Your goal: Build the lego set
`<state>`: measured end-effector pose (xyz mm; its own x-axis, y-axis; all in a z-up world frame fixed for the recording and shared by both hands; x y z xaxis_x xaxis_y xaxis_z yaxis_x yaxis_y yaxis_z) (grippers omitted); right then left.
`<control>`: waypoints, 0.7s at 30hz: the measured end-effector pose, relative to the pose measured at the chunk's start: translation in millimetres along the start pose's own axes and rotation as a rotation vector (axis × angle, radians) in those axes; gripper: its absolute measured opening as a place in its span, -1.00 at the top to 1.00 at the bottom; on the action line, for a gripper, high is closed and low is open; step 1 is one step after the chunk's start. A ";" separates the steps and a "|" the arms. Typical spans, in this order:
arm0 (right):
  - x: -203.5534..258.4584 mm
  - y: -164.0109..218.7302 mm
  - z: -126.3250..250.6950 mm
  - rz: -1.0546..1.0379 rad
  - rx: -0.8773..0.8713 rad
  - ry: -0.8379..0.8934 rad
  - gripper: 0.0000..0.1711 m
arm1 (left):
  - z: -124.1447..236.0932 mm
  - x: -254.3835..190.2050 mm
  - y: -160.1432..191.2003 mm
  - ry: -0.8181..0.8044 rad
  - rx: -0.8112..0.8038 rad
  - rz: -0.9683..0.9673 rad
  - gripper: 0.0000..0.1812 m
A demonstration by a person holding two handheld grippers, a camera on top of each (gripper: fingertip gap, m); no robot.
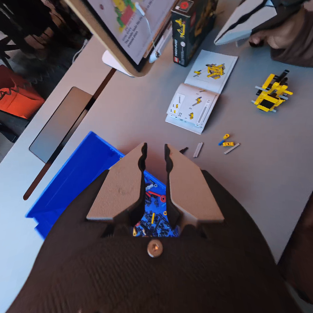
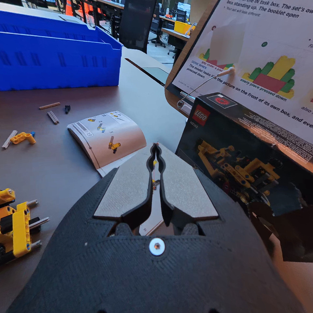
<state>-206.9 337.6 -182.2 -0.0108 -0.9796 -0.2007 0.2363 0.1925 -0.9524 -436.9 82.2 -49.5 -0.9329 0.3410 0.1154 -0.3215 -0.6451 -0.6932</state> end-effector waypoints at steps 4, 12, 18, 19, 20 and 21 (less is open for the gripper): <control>-6.3 6.9 -2.6 0.000 0.036 0.038 1.00 | 12.9 22.5 15.6 -0.022 -0.064 0.046 0.81; -14.3 10.1 -6.6 -0.019 0.059 0.078 1.00 | 27.0 58.9 43.7 -0.059 -0.026 0.089 0.82; -15.9 10.8 -6.6 -0.011 0.067 0.100 1.00 | 38.2 73.0 40.1 -0.071 -0.062 0.093 0.82; -16.2 10.8 -6.5 -0.013 0.068 0.099 1.00 | 37.4 74.9 43.1 -0.069 -0.048 0.098 0.82; -16.4 10.9 -6.4 -0.014 0.067 0.099 1.00 | 35.7 76.5 47.8 -0.057 -0.025 0.106 0.83; -16.5 10.8 -6.2 -0.015 0.066 0.097 1.00 | 32.8 77.8 53.9 -0.034 0.008 0.115 0.83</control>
<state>-210.1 356.2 -190.6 -0.1084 -0.9715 -0.2106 0.2987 0.1702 -0.9390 -532.1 51.5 -54.6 -0.9688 0.2408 0.0594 -0.2127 -0.6839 -0.6979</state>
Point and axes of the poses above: each gripper's, where its closed fingertips meet, z back along the fingers, y out of its underside, x = y × z across the jaws, the point moved 6 cm from there along z, back along the fingers, and after that the axes turned 6 degrees about y, right-handed, at the moved point
